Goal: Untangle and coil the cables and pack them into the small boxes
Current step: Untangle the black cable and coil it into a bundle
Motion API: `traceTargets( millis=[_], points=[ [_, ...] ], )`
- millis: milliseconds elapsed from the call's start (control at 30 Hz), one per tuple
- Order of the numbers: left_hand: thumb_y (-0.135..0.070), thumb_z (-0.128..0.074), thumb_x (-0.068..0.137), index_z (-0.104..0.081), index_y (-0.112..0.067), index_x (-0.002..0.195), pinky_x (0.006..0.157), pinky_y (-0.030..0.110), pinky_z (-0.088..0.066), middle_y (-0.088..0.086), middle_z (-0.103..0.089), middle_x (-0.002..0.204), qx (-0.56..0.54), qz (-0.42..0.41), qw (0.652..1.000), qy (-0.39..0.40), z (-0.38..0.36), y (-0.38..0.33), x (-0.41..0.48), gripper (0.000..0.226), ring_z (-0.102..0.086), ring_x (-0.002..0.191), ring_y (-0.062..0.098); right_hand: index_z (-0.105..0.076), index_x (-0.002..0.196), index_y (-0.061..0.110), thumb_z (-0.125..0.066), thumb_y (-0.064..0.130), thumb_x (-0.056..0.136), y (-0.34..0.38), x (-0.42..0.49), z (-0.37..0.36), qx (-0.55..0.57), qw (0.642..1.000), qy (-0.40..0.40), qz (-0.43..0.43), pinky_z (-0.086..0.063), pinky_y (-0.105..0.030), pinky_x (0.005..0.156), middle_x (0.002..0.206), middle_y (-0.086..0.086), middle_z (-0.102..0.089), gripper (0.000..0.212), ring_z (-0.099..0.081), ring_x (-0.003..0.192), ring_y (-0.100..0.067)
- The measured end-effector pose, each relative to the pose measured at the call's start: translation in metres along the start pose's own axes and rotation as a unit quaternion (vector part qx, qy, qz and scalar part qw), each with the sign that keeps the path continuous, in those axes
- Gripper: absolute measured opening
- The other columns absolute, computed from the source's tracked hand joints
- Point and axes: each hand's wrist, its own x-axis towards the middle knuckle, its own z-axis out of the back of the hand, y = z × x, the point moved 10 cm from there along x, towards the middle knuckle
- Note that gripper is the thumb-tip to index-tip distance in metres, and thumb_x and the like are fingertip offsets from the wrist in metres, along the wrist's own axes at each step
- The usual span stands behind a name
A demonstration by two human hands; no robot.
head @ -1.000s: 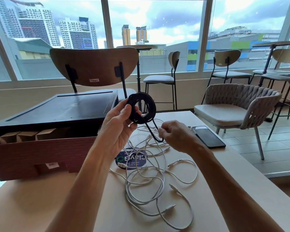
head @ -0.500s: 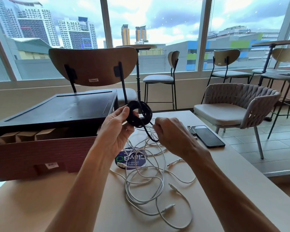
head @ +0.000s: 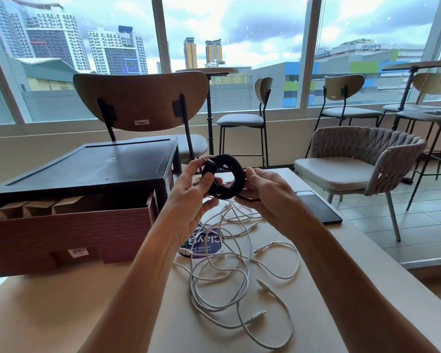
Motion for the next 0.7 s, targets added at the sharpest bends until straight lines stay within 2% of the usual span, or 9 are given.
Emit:
traceTargets(
  millis=[67, 133, 233, 367, 433, 500, 533, 567, 700],
  points=[
    [-0.009, -0.050, 0.102, -0.060, -0.024, 0.127, 0.061, 0.023, -0.053, 0.015, -0.069, 0.099, -0.001, -0.007, 1.000, -0.006, -0.001, 0.001, 0.001, 0.031, -0.068, 0.086, 0.016, -0.061, 0.115, -0.001, -0.036, 0.024, 0.107, 0.000, 0.000, -0.002, 0.048, 0.999, 0.012, -0.011, -0.052, -0.035, 0.095, 0.109, -0.019, -0.072, 0.036, -0.071, 0.101, -0.022],
    [-0.009, -0.052, 0.102, -0.061, -0.024, 0.128, 0.062, 0.023, -0.054, 0.014, -0.070, 0.102, -0.013, -0.005, 1.000, -0.012, 0.000, 0.003, 0.001, 0.032, -0.069, 0.086, 0.015, -0.061, 0.118, -0.003, -0.044, 0.028, 0.104, 0.000, -0.001, -0.005, 0.080, 0.996, 0.027, -0.017, -0.051, -0.036, 0.099, 0.107, -0.019, -0.071, 0.038, -0.069, 0.103, -0.023],
    [-0.011, -0.053, 0.101, -0.061, -0.023, 0.128, 0.064, 0.024, -0.055, 0.014, -0.073, 0.101, -0.012, 0.008, 1.000, -0.016, -0.001, 0.006, 0.001, 0.030, -0.071, 0.086, 0.015, -0.063, 0.107, 0.001, -0.059, 0.026, 0.096, 0.004, -0.002, -0.004, 0.064, 0.997, 0.033, -0.004, -0.052, -0.035, 0.099, 0.097, -0.014, -0.070, 0.028, -0.068, 0.102, -0.025],
    [-0.013, -0.054, 0.101, -0.059, -0.025, 0.131, 0.069, 0.023, -0.056, 0.010, -0.071, 0.108, 0.045, 0.003, 0.999, -0.008, -0.004, 0.005, -0.001, 0.033, -0.071, 0.095, 0.013, -0.064, 0.104, 0.000, -0.061, 0.021, 0.096, 0.005, 0.000, 0.004, 0.039, 0.999, 0.017, 0.004, -0.054, -0.038, 0.097, 0.091, -0.012, -0.069, 0.022, -0.068, 0.095, -0.024],
    [-0.019, -0.061, 0.098, -0.055, -0.032, 0.133, 0.074, 0.020, -0.054, 0.004, -0.065, 0.118, 0.184, -0.054, 0.981, -0.017, -0.003, -0.009, 0.000, 0.038, -0.066, 0.103, 0.011, -0.063, 0.102, 0.000, -0.061, 0.019, 0.097, 0.005, 0.000, 0.008, 0.031, 0.999, 0.006, 0.005, -0.055, -0.037, 0.094, 0.089, -0.012, -0.068, 0.020, -0.068, 0.092, -0.023],
    [-0.025, -0.070, 0.091, -0.052, -0.038, 0.133, 0.082, 0.020, -0.049, -0.005, -0.056, 0.117, 0.332, -0.155, 0.929, -0.053, -0.002, -0.031, -0.004, 0.047, -0.059, 0.105, 0.006, -0.064, 0.101, 0.001, -0.061, 0.020, 0.097, 0.007, 0.000, 0.010, 0.022, 1.000, -0.003, 0.009, -0.056, -0.035, 0.092, 0.090, -0.013, -0.068, 0.020, -0.068, 0.091, -0.023],
    [-0.027, -0.074, 0.087, -0.054, -0.040, 0.130, 0.081, 0.019, -0.048, -0.008, -0.054, 0.112, 0.368, -0.203, 0.904, -0.076, -0.003, -0.041, -0.008, 0.049, -0.058, 0.102, 0.005, -0.064, 0.101, 0.001, -0.062, 0.020, 0.096, 0.008, -0.001, 0.011, 0.013, 1.000, -0.006, 0.013, -0.056, -0.034, 0.090, 0.090, -0.014, -0.068, 0.020, -0.069, 0.091, -0.024],
    [-0.027, -0.077, 0.084, -0.057, -0.041, 0.125, 0.077, 0.018, -0.049, -0.011, -0.054, 0.107, 0.376, -0.239, 0.891, -0.088, -0.005, -0.049, -0.012, 0.047, -0.058, 0.097, 0.005, -0.064, 0.101, 0.001, -0.062, 0.021, 0.096, 0.009, -0.001, 0.011, 0.000, 1.000, -0.008, 0.017, -0.056, -0.033, 0.090, 0.090, -0.014, -0.068, 0.021, -0.070, 0.092, -0.025],
    [-0.024, -0.077, 0.085, -0.070, -0.027, 0.101, 0.067, 0.013, -0.050, -0.013, -0.069, 0.086, 0.341, -0.288, 0.890, -0.086, -0.015, -0.057, -0.022, 0.018, -0.067, 0.079, 0.004, -0.065, 0.104, 0.001, -0.065, 0.022, 0.094, 0.012, -0.003, 0.008, -0.054, 0.998, -0.011, 0.029, -0.056, -0.033, 0.091, 0.088, -0.011, -0.071, 0.024, -0.071, 0.093, -0.025]
  ],
)
